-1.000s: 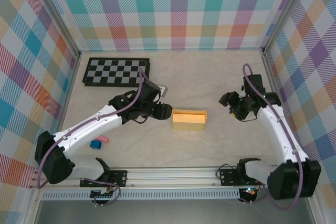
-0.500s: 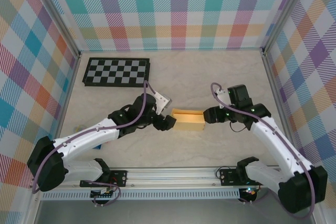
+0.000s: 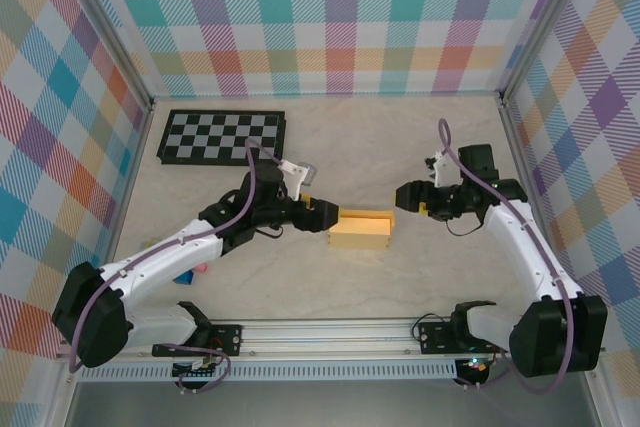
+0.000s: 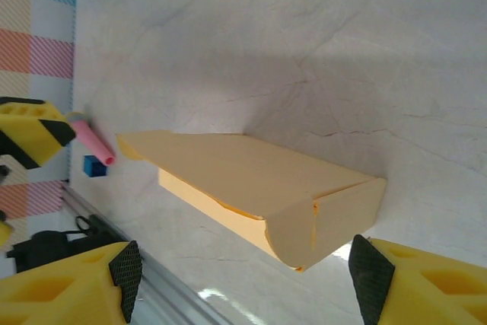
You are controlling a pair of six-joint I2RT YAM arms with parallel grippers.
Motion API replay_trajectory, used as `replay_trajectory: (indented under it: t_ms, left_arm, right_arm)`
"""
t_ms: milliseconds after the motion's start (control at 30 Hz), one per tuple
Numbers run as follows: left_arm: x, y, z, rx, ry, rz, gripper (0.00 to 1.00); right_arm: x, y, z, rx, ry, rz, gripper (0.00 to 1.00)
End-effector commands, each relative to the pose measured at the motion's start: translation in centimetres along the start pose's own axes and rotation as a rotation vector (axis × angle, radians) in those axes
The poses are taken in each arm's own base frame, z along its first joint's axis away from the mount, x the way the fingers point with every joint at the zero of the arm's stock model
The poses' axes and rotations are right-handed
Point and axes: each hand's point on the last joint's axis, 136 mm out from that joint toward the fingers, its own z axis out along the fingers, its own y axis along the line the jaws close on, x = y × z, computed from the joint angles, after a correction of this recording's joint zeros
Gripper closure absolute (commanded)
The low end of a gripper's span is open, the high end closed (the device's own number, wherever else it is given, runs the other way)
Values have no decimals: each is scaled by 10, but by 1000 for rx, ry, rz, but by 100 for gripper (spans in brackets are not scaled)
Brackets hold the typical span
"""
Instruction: Fold the paper box
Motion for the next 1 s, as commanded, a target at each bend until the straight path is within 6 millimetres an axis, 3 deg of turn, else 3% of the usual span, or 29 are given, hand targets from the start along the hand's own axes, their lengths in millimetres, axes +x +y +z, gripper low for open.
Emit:
replay_trajectory:
  t_ms: [0, 100, 367, 533, 700, 967]
  left_arm:
    - [-10, 5, 2, -14, 34, -126, 10]
    - [-2, -1, 10, 39, 100, -147, 13]
    - [3, 7, 18, 94, 140, -261, 12]
    - [6, 6, 28, 123, 170, -301, 14]
    - [12, 11, 25, 92, 179, -296, 14]
    - [5, 7, 29, 126, 158, -314, 12]
  right_arm:
    - [-3, 17, -2, -140, 36, 141, 25]
    - [-1, 20, 1, -188, 86, 229, 24]
    - [4, 23, 12, -290, 131, 269, 23]
    - [6, 15, 17, -263, 144, 282, 25]
    - [11, 9, 21, -248, 159, 293, 25]
    - [13, 4, 27, -252, 173, 302, 25]
